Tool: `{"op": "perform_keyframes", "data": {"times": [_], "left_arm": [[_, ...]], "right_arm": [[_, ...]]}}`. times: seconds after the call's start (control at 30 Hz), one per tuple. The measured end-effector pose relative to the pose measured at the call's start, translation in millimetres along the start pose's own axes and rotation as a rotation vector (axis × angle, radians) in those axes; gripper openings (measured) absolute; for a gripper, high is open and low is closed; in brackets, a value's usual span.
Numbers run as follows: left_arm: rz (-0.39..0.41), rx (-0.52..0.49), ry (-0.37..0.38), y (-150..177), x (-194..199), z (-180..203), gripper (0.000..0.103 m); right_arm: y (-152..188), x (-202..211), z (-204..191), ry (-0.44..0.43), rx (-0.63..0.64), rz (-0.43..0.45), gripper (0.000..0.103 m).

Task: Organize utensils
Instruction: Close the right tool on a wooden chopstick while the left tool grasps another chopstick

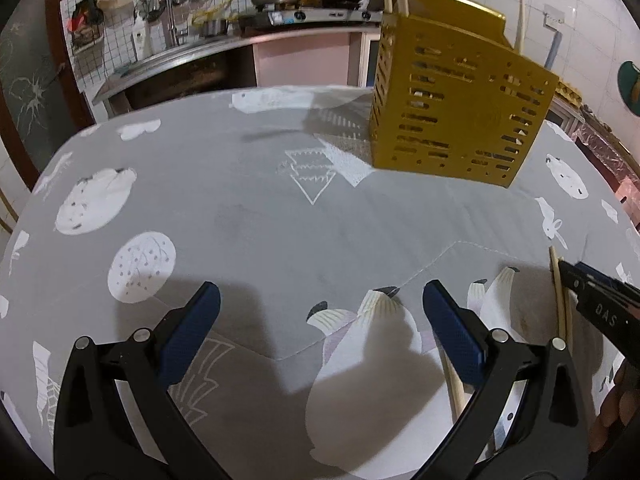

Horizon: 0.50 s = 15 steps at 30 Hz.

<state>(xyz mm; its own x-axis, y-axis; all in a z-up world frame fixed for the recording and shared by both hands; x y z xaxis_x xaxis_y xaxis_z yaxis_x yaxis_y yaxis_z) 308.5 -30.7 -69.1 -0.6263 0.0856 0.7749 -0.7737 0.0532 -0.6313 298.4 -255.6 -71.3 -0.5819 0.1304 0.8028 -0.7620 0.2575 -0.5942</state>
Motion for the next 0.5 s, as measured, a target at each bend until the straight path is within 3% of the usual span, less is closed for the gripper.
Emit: {"op": "perform_keyframes", "data": {"times": [0.07, 0.4, 0.5], "left_arm": [[-0.033, 0.017, 0.026, 0, -4, 2, 0.098], [-0.11, -0.001, 0.061, 5, -10, 31, 0.097], [-0.118, -0.028, 0.053, 8, -12, 40, 0.086]], "right_arm": [[-4, -3, -1, -0.012, 0.015, -0.013, 0.01], [-4, -1, 16, -0.083, 0.076, -0.02, 0.005], [-1, 1, 24, -0.096, 0.071, -0.018, 0.005]]}}
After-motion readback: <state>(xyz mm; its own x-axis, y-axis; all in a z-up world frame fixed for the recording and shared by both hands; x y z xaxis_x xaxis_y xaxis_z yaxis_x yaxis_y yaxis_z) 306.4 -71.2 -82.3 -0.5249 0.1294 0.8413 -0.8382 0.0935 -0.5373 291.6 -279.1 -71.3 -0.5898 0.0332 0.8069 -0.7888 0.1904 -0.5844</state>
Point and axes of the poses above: each gripper's, at about its wrist camera, not at the fingertips, and x roughly against the way its jaws point, z to its right, y to its underside, the point moved 3 cm from there along -x, roughly the way its jaws point, and after that the axes turned 2 degrees about y, right-handed, at the moved point
